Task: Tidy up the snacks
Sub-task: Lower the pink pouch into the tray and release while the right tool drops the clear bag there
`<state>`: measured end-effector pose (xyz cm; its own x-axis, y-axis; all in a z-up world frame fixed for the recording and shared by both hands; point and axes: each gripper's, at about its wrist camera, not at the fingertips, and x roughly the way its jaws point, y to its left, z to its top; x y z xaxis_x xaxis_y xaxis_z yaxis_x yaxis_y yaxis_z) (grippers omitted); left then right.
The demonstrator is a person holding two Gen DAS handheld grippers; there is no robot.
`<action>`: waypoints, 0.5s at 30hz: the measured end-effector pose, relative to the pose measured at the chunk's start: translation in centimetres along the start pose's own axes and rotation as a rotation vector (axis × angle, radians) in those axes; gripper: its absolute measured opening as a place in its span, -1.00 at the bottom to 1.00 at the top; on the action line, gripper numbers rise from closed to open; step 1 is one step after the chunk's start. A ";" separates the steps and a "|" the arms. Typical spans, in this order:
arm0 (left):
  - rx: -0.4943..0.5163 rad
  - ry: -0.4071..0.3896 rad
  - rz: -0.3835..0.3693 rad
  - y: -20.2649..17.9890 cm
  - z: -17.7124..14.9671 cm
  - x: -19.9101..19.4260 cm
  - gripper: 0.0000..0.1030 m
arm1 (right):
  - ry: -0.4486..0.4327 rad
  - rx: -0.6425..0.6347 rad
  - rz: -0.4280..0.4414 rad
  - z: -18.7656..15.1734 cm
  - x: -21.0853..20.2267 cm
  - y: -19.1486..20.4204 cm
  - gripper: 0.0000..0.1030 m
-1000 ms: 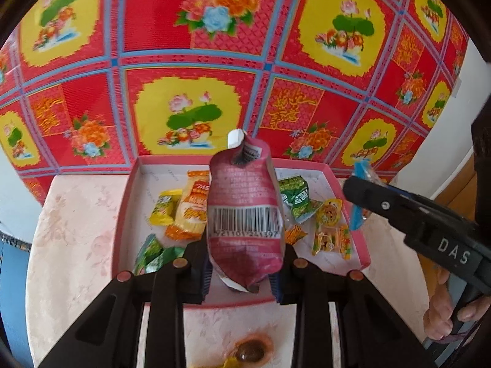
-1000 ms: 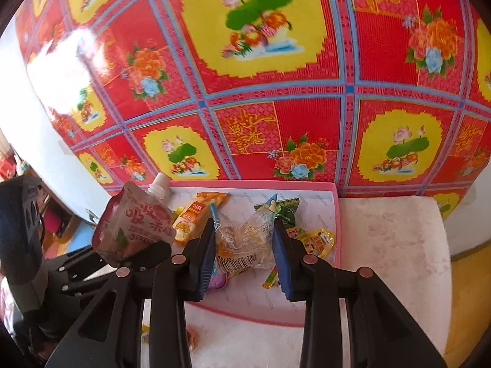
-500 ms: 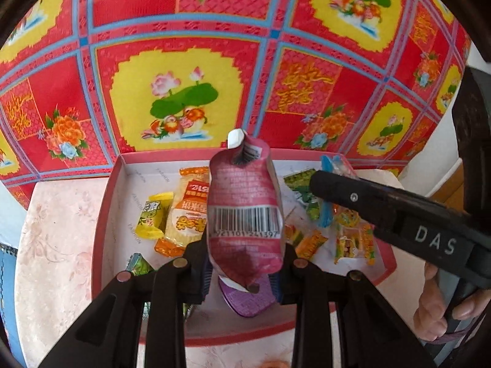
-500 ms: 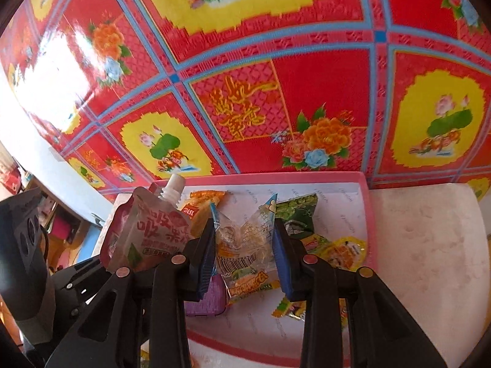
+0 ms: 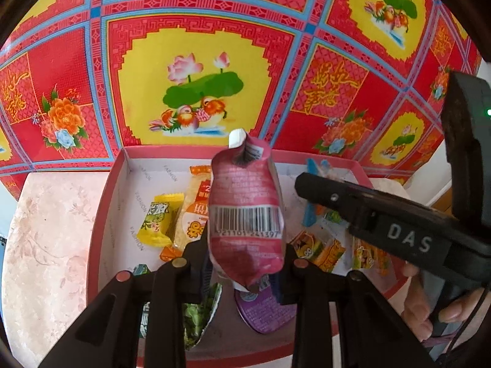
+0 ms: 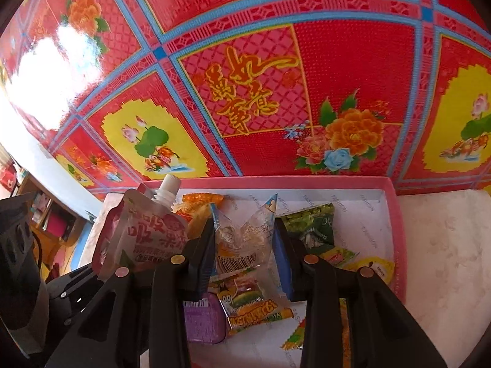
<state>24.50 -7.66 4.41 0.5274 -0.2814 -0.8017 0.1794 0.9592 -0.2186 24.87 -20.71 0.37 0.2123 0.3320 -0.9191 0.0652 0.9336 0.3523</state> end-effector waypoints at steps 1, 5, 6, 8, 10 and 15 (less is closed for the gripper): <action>-0.003 -0.002 -0.001 0.3 0.0 -0.3 -0.39 | 0.002 -0.002 -0.003 0.0 0.2 0.1 -0.29; -0.006 -0.004 0.005 1.2 0.0 -1.2 -0.38 | -0.006 -0.013 -0.022 0.1 0.4 0.6 -0.20; -0.009 -0.002 0.003 1.3 0.0 -1.3 -0.34 | -0.009 -0.013 -0.028 0.1 0.4 0.6 -0.14; -0.016 -0.001 0.002 1.6 0.0 -1.7 -0.26 | -0.014 -0.014 -0.046 0.1 0.6 0.8 -0.11; -0.021 -0.001 0.006 1.7 0.1 -1.9 -0.11 | -0.021 -0.016 -0.059 0.2 0.6 0.9 -0.01; -0.033 0.001 0.002 2.0 0.3 -2.6 -0.05 | -0.033 -0.008 -0.054 0.3 -0.7 0.4 0.06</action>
<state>23.76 -4.97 6.24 0.5268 -0.2796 -0.8027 0.1506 0.9601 -0.2356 25.06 -20.61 1.18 0.2407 0.2761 -0.9305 0.0698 0.9513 0.3003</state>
